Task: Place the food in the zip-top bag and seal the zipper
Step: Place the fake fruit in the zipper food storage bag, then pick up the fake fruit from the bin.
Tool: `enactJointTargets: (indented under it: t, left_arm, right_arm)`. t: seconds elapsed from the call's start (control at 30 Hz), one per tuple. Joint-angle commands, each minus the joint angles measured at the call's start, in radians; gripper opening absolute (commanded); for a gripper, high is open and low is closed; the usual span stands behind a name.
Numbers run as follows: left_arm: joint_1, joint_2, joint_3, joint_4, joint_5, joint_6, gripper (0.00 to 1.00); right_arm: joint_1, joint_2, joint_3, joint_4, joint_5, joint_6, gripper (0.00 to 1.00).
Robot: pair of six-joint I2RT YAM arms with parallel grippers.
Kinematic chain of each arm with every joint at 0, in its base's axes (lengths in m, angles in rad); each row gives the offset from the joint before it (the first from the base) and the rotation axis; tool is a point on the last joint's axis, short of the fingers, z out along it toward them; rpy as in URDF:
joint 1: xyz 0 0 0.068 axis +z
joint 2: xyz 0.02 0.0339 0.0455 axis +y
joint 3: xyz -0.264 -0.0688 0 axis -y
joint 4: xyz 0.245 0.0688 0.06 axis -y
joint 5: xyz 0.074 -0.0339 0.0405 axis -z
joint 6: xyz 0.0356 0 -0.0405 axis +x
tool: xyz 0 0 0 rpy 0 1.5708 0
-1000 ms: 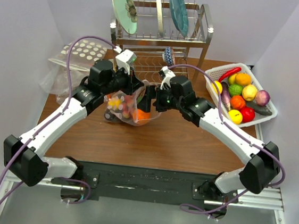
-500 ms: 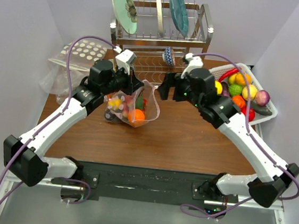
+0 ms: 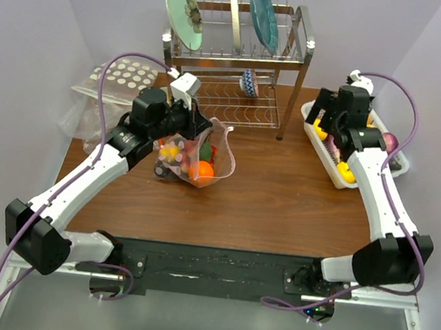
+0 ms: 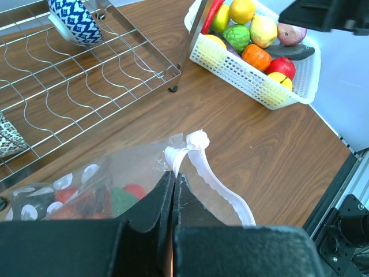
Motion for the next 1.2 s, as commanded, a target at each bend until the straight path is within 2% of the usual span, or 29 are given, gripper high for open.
enactJointTargets:
  t: [0.0, 0.17, 0.3, 0.33, 0.43, 0.57, 0.77, 0.87, 1.17]
  left_arm:
    - [0.005, -0.033, -0.006, 0.065, 0.003, 0.0, 0.0]
    - [0.005, -0.033, -0.006, 0.065, 0.003, 0.0, 0.0]
    - [0.005, -0.033, -0.006, 0.067, 0.008, -0.001, 0.0]
    - [0.005, -0.035, -0.006, 0.067, 0.009, -0.001, 0.0]
    - [0.005, -0.031, -0.011, 0.074, 0.023, -0.007, 0.0]
    - [0.005, -0.021, -0.012, 0.079, 0.043, -0.018, 0.0]
    - [0.003, -0.018, -0.014, 0.082, 0.046, -0.018, 0.0]
    - [0.003, -0.016, -0.014, 0.084, 0.047, -0.018, 0.0]
    - [0.003, -0.016, -0.012, 0.079, 0.044, -0.017, 0.0]
  right_arm:
    - [-0.081, 0.064, -0.005, 0.134, -0.047, 0.07, 0.93]
    - [-0.217, 0.187, 0.015, 0.182, -0.073, 0.179, 0.94]
    - [-0.311, 0.278, 0.001, 0.309, -0.178, 0.294, 0.94]
    - [-0.319, 0.298, 0.003, 0.328, -0.216, 0.31, 0.93]
    - [-0.328, 0.37, 0.027, 0.362, -0.199, 0.354, 0.92]
    - [-0.348, 0.431, -0.002, 0.437, -0.191, 0.489, 0.98]
    - [-0.4, 0.505, -0.03, 0.59, -0.245, 0.658, 0.99]
    - [-0.417, 0.531, -0.014, 0.598, -0.236, 0.687, 0.99]
    - [-0.434, 0.58, 0.064, 0.526, -0.069, 0.747, 0.99]
